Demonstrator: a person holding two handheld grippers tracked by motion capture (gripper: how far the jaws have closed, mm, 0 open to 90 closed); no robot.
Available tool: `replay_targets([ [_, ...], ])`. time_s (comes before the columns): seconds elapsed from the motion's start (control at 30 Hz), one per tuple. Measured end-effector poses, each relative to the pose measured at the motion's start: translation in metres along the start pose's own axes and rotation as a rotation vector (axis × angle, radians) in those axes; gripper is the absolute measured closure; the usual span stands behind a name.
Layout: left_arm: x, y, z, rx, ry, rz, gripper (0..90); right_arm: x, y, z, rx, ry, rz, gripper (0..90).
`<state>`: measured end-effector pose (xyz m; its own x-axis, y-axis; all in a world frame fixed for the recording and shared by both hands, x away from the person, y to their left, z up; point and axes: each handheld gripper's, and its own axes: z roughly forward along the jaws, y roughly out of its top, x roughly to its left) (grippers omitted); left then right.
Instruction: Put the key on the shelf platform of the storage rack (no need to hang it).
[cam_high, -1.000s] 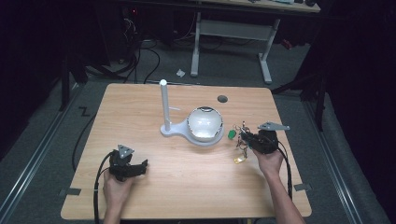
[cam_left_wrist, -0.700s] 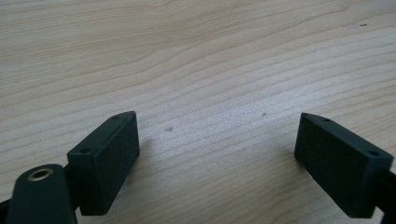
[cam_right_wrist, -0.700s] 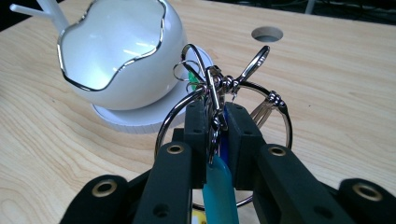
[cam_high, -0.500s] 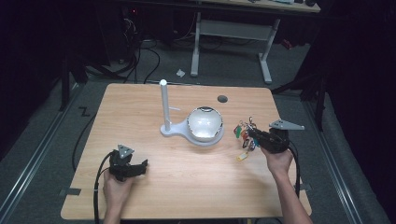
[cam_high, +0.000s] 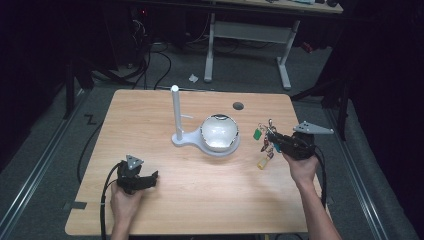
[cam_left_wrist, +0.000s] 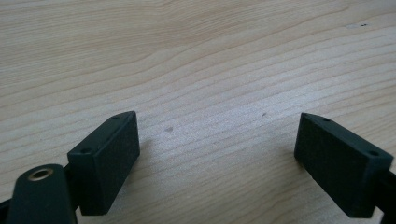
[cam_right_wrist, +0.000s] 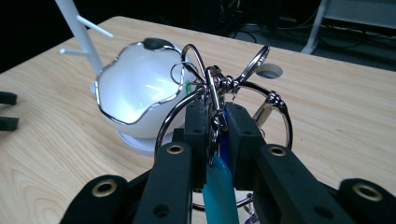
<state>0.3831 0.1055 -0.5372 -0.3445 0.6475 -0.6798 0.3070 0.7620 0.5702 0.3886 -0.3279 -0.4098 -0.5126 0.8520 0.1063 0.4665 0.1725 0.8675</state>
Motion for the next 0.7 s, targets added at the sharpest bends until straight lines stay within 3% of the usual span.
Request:
replay_targets([
  [0.7,0.0,0.0,0.0,0.001,0.0,-0.002,14.4,0.029,0.048,-0.008,-0.048,0.094,-0.084,80.5],
])
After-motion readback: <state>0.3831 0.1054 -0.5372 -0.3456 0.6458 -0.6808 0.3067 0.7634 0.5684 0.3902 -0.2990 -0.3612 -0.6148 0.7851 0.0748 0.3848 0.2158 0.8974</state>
